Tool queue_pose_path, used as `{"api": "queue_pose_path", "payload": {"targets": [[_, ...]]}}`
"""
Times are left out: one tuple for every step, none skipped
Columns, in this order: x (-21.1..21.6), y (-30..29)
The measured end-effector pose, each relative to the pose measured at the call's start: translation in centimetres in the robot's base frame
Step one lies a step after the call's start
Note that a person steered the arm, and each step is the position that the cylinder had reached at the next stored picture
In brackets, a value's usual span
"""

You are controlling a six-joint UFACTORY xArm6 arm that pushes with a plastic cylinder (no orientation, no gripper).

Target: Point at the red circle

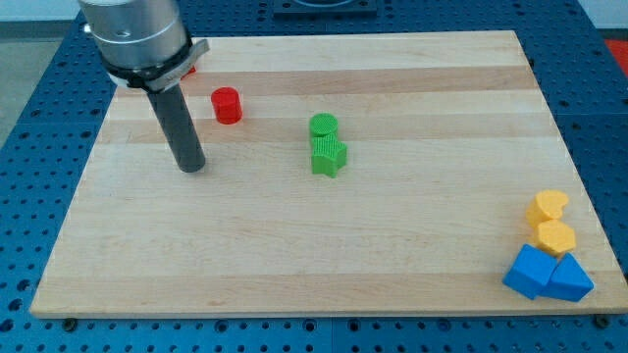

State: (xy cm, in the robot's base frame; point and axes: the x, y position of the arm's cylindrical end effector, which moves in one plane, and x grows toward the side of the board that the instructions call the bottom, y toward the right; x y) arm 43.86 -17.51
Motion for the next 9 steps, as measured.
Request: {"api": "queue_pose_path", "payload": {"targets": [[-1.3, -2.0], [-3.1, -3.9], [-5.7, -6.0], [-7.8, -6.8], [-11.0, -6.8], [-12.4, -6.8], [-12.6, -4.8], [-12.6, -1.1], [-12.6, -0.3]]}}
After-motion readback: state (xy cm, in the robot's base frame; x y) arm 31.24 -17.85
